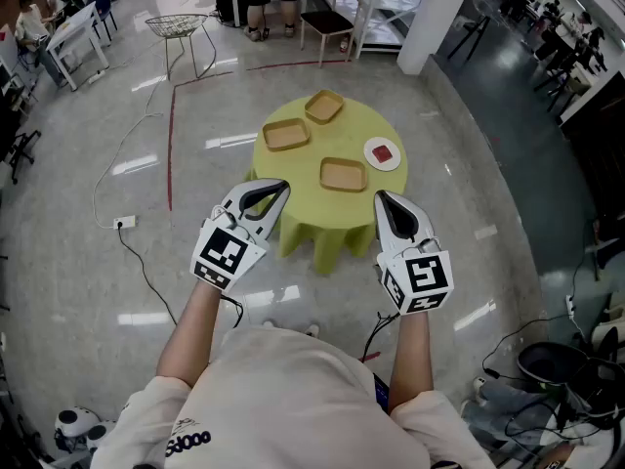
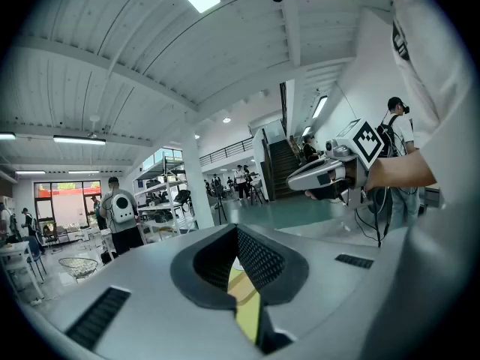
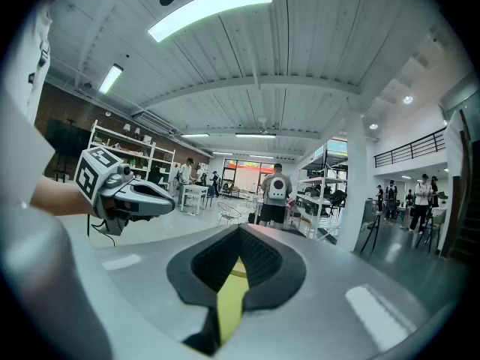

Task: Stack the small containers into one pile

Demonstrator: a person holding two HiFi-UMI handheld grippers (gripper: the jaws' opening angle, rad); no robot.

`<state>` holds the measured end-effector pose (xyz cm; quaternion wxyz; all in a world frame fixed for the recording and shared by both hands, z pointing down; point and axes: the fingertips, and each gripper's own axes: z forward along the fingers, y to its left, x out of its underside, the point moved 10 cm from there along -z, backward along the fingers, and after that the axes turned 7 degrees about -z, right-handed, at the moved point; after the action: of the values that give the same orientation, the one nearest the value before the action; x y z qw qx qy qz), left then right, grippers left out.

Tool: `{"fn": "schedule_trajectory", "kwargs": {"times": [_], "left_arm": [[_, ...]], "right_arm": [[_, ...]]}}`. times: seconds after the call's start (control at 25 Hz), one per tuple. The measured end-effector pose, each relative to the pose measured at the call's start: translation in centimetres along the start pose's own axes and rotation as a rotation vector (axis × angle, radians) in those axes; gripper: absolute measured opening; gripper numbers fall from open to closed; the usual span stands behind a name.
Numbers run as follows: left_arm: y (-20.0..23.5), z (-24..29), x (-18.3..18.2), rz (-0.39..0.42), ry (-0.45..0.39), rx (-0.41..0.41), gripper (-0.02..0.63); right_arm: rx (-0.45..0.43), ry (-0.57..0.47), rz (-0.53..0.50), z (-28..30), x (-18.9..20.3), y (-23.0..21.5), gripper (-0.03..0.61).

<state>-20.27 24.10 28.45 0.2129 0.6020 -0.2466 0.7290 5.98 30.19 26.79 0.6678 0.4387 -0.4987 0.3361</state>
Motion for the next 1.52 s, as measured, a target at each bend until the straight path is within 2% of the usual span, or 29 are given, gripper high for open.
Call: {"fn": "schedule_trajectory", "kwargs": {"times": [0.2, 0.44, 1.04, 1.28, 1.52], "left_arm": [[-0.3, 0.5, 0.1, 0.009, 0.008, -0.006, 0.006], [-1.1, 0.8, 0.4, 0.007, 0.035, -0.013, 0.005], [-4.5, 0.8, 2.2, -0.078, 0.111, -0.102, 0.006], [-2.9, 2.6, 3.3, -0.112, 0.111, -0.122, 0.005], [1.0, 7.3, 5.1, -0.128, 0.117, -0.09, 0.005]], "right_arm": [[-0.005, 0.005, 0.0, 0.2, 0.4, -0.6, 0.011], [-0.004, -0.046, 0.001, -0.1, 0.7, -0.9, 0.011], [-0.102, -0.04, 0.032, -1.6, 3.3, -2.2, 0.009], [-0.06, 0.004, 0.013, 0.7, 4.2, -3.3, 0.011], [-0.019, 0.066, -0.019, 5.2, 5.8, -5.2, 0.011]]}}
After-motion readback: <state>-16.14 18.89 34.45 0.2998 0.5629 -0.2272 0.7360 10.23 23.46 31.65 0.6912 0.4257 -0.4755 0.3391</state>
